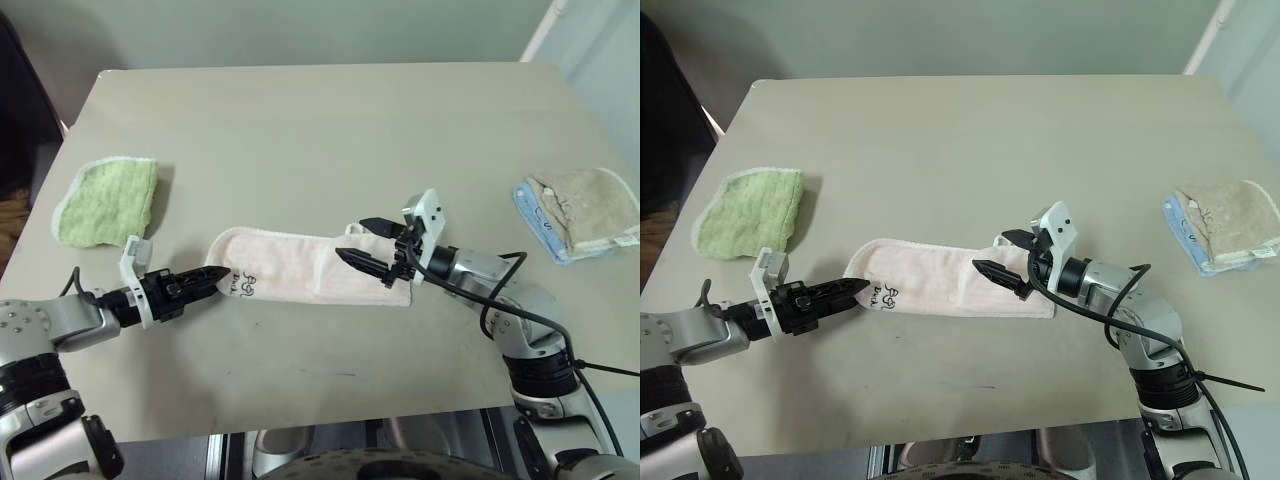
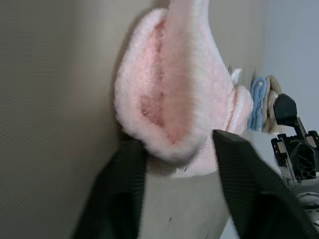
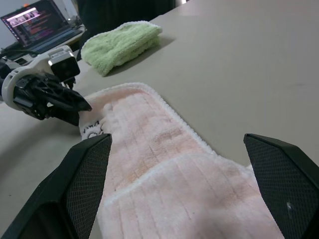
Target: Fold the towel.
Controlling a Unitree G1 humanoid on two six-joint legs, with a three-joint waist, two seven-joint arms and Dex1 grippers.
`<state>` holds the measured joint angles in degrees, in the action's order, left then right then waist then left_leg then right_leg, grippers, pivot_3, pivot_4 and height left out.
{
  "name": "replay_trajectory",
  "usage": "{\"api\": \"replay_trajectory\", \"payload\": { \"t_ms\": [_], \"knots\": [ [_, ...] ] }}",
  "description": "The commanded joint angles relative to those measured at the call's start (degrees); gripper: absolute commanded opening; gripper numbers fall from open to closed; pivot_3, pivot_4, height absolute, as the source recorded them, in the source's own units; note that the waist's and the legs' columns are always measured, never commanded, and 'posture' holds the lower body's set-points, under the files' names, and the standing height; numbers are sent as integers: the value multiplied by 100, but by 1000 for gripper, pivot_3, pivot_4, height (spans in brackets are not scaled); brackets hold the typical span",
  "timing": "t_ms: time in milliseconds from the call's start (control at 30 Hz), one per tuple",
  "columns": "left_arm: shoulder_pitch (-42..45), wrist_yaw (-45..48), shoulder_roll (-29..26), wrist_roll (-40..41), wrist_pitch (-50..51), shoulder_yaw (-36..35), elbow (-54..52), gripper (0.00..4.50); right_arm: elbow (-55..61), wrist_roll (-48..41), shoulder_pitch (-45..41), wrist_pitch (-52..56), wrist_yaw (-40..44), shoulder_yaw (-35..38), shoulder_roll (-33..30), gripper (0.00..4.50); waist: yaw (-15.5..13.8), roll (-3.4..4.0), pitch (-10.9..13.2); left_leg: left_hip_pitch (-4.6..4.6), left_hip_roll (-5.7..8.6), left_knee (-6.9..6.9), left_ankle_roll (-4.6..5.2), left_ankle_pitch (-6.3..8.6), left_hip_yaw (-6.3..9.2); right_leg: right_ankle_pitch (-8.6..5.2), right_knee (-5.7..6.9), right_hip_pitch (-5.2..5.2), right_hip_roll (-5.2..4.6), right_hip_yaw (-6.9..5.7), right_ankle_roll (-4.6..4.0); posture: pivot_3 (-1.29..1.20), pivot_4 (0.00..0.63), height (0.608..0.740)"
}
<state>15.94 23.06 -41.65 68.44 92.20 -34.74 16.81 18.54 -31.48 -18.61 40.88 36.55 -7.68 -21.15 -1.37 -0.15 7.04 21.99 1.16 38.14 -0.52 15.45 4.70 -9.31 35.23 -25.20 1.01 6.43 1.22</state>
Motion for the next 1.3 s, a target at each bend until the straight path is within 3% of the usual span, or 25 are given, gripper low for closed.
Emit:
{"api": "replay_trajectory", "payload": {
  "t_ms": [33,100,333,733,1133,1300],
  "knots": [
    [75,-15,-14,93,30,-33,-14,688,266,-64,28,-4,-21,102,-23,4500,12,-1,0,0,-3,0,-4,2,-1,-2,-1,-1,3,-1,-2,0,150,740],
    [126,-9,32,102,30,-95,-38,24,302,-98,68,58,-29,126,-50,4500,12,-2,1,0,-9,0,-9,6,-2,-7,-3,-2,7,-3,-5,0,150,740],
    [336,38,-147,634,30,-41,-215,24,556,-445,168,225,145,367,-236,4500,15,-19,10,0,-20,1,-9,7,-9,-11,-12,2,14,-6,-7,0,150,740],
    [539,607,-941,1449,30,1107,-1219,24,765,-888,308,432,172,873,-648,4500,21,-30,16,0,-31,3,-13,8,-10,-10,-11,2,29,-5,-11,0,150,740],
    [2058,1997,-591,476,-71,2918,-1068,24,1218,-1019,695,506,-216,1427,-843,4500,35,-31,17,0,-35,10,-12,7,-11,-9,-8,4,30,-4,-9,0,150,740],
    [2727,2293,235,-119,-249,3655,-684,24,1389,-1118,861,530,-435,1737,-926,4500,1,-30,18,0,-36,16,-1,1,-14,14,-18,14,29,-4,40,0,150,740]
  ]
}}
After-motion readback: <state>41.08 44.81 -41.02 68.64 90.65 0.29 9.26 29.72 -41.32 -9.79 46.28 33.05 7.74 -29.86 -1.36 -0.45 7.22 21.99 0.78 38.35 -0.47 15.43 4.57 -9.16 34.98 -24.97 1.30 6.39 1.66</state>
